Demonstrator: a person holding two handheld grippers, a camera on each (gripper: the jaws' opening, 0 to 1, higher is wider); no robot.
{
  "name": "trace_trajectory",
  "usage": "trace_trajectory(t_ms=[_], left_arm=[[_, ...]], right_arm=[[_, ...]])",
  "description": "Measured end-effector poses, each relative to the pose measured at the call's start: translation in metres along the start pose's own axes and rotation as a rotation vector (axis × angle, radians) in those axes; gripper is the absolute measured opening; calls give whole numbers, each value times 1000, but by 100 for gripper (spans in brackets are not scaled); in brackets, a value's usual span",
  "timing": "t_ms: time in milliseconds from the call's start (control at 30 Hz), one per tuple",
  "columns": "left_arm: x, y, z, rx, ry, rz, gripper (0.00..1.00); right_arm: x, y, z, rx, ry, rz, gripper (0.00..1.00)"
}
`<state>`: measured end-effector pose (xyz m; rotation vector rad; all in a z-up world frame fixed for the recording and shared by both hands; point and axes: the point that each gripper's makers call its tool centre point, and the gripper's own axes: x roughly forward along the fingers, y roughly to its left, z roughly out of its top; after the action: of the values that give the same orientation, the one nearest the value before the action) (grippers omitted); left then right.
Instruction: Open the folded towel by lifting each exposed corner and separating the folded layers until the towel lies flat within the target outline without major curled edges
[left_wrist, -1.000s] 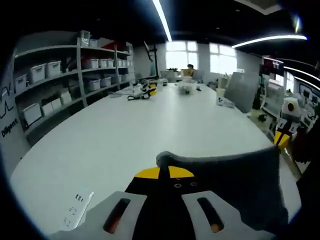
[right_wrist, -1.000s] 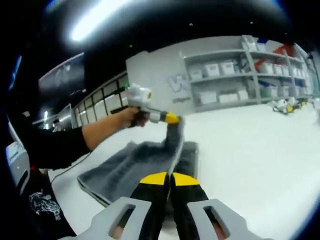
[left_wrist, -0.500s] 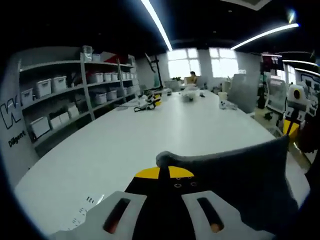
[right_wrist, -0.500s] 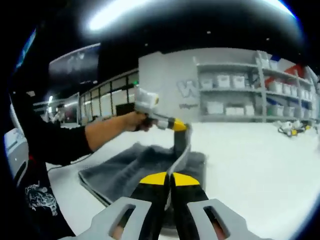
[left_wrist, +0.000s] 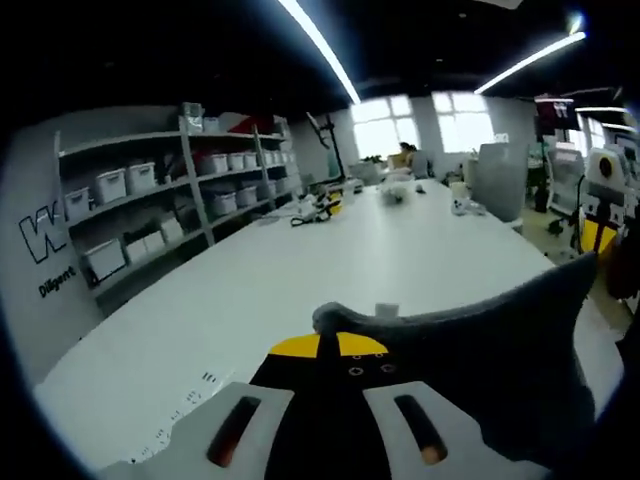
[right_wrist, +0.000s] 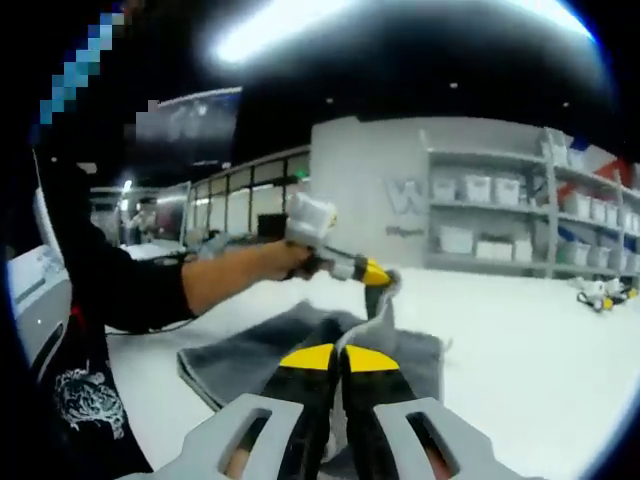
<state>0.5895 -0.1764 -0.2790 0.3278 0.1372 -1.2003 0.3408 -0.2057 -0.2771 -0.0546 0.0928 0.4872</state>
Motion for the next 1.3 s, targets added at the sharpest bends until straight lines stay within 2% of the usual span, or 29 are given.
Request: trace_trajectory(t_ms=[100, 233, 533, 600, 667, 833, 1067, 1300], left_arm=[[-11, 7, 5, -29, -38, 16, 2], [-25, 13, 1, -64, -63, 28, 2], [-56, 18, 5, -69, -90, 50, 2], [-64, 16, 12, -90, -141, 49, 2], [-62, 15, 11, -87, -130, 33, 2], [-67, 14, 15, -77, -147, 45, 2], [-87, 26, 23, -82, -191, 69, 2], [-108, 46, 27, -127, -228, 107, 2]], right_arm=[[4, 7, 5, 10, -8, 22, 0], [8, 16, 10, 9, -13, 39, 0], [22, 39, 17, -5, -32, 95, 0], [25, 45, 20, 9, -49, 119, 0], [26, 45, 22, 11, -55, 119, 0], [32, 52, 30, -18, -91, 117, 0], [39, 55, 41, -11, -97, 118, 0], [51, 82, 58, -45, -109, 160, 0]])
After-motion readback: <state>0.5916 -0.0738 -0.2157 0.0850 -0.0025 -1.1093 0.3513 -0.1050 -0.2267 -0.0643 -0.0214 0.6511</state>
